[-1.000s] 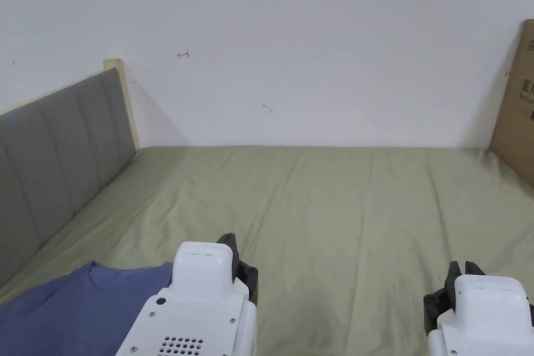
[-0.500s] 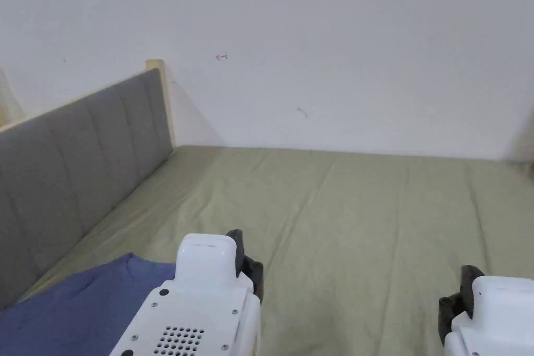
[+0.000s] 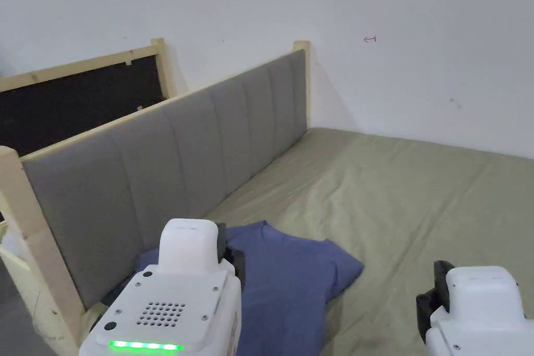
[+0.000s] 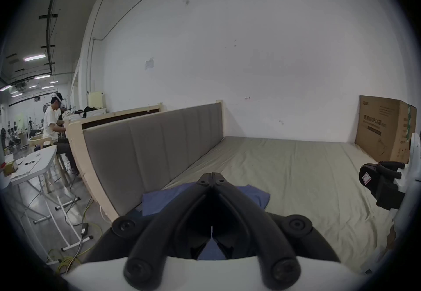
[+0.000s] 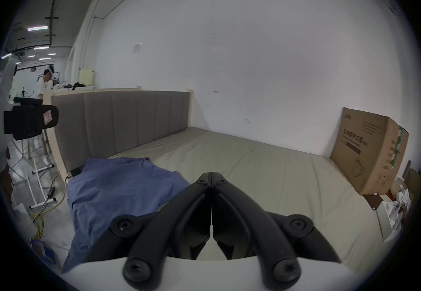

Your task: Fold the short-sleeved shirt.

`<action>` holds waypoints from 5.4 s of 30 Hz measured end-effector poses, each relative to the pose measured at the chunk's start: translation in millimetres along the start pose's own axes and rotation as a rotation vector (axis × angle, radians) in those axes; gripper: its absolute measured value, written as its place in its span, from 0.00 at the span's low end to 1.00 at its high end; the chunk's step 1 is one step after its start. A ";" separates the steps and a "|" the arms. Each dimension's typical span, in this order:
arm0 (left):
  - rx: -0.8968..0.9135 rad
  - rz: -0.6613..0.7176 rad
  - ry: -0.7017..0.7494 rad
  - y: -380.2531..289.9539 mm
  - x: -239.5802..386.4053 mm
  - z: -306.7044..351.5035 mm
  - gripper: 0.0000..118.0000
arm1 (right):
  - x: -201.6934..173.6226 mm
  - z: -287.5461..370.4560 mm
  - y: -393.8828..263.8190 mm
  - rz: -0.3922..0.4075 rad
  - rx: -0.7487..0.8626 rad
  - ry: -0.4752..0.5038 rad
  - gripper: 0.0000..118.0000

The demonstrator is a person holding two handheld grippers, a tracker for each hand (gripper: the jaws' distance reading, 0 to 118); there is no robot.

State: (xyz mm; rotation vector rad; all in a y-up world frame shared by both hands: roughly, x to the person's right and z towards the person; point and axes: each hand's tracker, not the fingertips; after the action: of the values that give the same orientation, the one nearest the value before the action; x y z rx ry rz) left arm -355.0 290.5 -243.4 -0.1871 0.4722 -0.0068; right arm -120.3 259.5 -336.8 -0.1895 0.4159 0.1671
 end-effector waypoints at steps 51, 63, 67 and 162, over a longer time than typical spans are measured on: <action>-0.708 0.251 -0.477 -12.9 189.9 -253.7 0.03 | 170.2 8.8 -51.7 -0.298 -0.246 -0.322 0.00; -0.665 -0.103 -1.273 26.0 445.2 -81.1 0.03 | 262.6 91.9 -57.9 -0.429 -0.183 -0.638 0.00; -0.777 -0.274 -1.249 -48.8 485.8 -53.0 0.03 | 287.6 113.6 -74.6 -0.485 -0.202 -0.694 0.00; -0.806 -0.076 -0.631 -80.3 242.6 -240.1 0.01 | 305.9 -320.0 -147.4 -0.052 -0.928 -0.098 0.41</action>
State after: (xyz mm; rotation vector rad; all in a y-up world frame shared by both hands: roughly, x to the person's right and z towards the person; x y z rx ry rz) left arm -244.6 156.9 -548.2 -0.9660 -0.1890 0.1662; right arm 61.9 84.8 -729.3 -1.0992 0.2085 0.3093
